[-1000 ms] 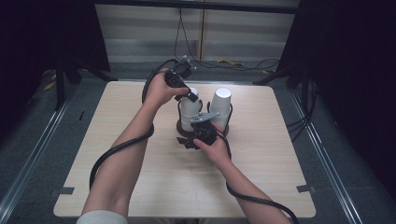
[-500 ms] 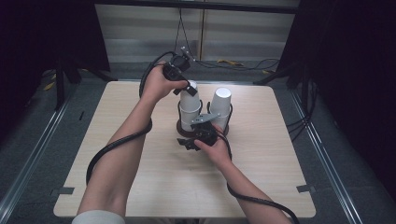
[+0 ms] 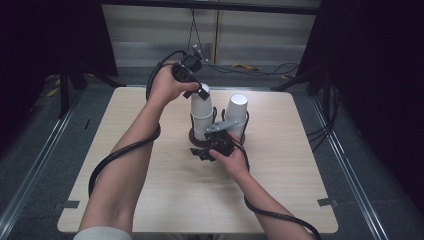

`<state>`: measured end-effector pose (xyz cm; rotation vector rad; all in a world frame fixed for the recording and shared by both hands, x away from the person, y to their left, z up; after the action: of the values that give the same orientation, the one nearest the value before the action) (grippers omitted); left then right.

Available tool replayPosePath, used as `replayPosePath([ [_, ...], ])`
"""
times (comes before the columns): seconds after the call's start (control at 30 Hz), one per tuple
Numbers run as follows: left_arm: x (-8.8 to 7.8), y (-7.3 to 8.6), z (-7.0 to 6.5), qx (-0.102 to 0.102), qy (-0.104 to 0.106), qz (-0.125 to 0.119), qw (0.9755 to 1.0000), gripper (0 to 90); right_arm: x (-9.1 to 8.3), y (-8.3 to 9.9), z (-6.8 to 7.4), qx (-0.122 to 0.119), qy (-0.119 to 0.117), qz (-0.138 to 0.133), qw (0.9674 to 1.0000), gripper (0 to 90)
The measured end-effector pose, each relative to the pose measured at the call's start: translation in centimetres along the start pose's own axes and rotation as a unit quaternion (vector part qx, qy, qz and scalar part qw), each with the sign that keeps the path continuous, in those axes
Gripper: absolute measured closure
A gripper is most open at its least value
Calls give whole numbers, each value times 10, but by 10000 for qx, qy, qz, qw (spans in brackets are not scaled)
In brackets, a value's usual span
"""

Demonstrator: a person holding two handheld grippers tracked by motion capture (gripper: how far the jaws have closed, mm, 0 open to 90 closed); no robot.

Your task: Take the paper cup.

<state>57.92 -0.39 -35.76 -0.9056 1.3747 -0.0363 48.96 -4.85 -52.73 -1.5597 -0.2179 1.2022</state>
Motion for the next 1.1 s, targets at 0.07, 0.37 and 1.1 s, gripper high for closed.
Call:
replayPosePath([
  [0.07,-3,0,-1,-22,-15,11,10000,347,-1,0,1,-18,-1,4,10000,131],
  [0.37,-17,-2,-6,15,-29,80,10000,347,-1,1,1,-17,-19,38,10000,131],
  [1.1,-40,17,-22,51,140,142,9998,347,-12,9,8,-220,-91,94,9997,131],
])
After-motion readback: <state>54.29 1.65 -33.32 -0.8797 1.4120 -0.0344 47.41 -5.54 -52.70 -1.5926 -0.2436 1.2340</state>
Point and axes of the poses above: each handheld gripper's, and its own axes: x roughly forward along the jaws, y roughly out of its underside, z roughly to its left, the point moved 9 cm from there along x, roughly forward along the jaws
